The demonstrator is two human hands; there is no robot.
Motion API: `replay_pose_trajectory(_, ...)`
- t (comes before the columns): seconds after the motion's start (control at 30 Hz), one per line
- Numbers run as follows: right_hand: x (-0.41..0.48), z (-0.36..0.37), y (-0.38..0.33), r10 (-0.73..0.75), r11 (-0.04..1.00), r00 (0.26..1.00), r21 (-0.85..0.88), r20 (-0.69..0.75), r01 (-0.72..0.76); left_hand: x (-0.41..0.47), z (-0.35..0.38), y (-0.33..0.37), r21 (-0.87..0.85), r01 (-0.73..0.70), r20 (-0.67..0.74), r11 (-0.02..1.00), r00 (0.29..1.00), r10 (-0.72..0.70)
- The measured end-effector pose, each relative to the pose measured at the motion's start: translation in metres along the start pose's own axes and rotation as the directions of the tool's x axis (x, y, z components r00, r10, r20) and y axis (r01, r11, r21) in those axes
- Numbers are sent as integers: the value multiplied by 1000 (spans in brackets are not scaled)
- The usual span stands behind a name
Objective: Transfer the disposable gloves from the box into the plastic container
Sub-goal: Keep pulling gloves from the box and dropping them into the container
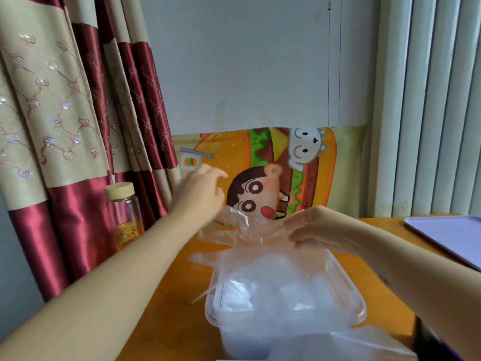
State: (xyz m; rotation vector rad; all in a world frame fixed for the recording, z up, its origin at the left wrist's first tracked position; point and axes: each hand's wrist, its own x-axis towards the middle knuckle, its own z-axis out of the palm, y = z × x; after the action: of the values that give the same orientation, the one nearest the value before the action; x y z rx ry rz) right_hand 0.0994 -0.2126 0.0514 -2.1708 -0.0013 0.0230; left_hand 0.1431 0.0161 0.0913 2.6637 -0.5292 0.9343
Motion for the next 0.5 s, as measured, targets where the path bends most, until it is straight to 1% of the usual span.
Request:
replay_pose_trajectory(0.03,2,3,5,9,999,1000,-32,-7,-9,-7,7,8,-71,-128,63,989,989,132)
replay_pose_trajectory(0.07,1,5,9,17,998,1000,-60,-9,-17,-15,12,19,-135,-214,193,967,952,238)
replay_pose_trajectory(0.1,1,8,13,20,994,1000,-103,-5,-20,-23,20,27,-177,-243,380,954,877,294)
replay_pose_trajectory(0.13,-1,9,17,8,983,1000,-185,0,-8,-31,28,33,-169,-235,572,957,768,289)
replay_pose_trajectory(0.17,-1,12,22,-5,951,1000,-309,4,6,-37,36,36,-105,-230,726,967,647,233)
replay_pose_trajectory(0.2,-2,15,26,-20,897,1000,-441,6,20,-42,43,38,-20,-238,826,971,542,150)
replay_pose_trajectory(0.23,-2,18,30,-32,828,999,-560,-3,25,-47,50,39,51,-255,875,966,477,80)
replay_pose_trajectory(0.27,-2,22,34,-41,764,999,-645,-13,23,-50,57,39,89,-266,894,960,447,40)
replay_pose_trajectory(0.33,-1,29,44,-54,643,998,-766,-18,21,-54,68,41,92,-261,902,961,430,30)
replay_pose_trajectory(0.4,-1,35,50,-53,468,998,-883,19,42,-54,77,43,89,-268,915,959,403,27)
replay_pose_trajectory(0.47,-1,39,54,-50,297,997,-953,53,65,-55,84,45,108,-301,933,947,359,8)
replay_pose_trajectory(0.5,0,40,56,-36,234,997,-970,66,73,-55,89,45,114,-325,943,939,332,0)
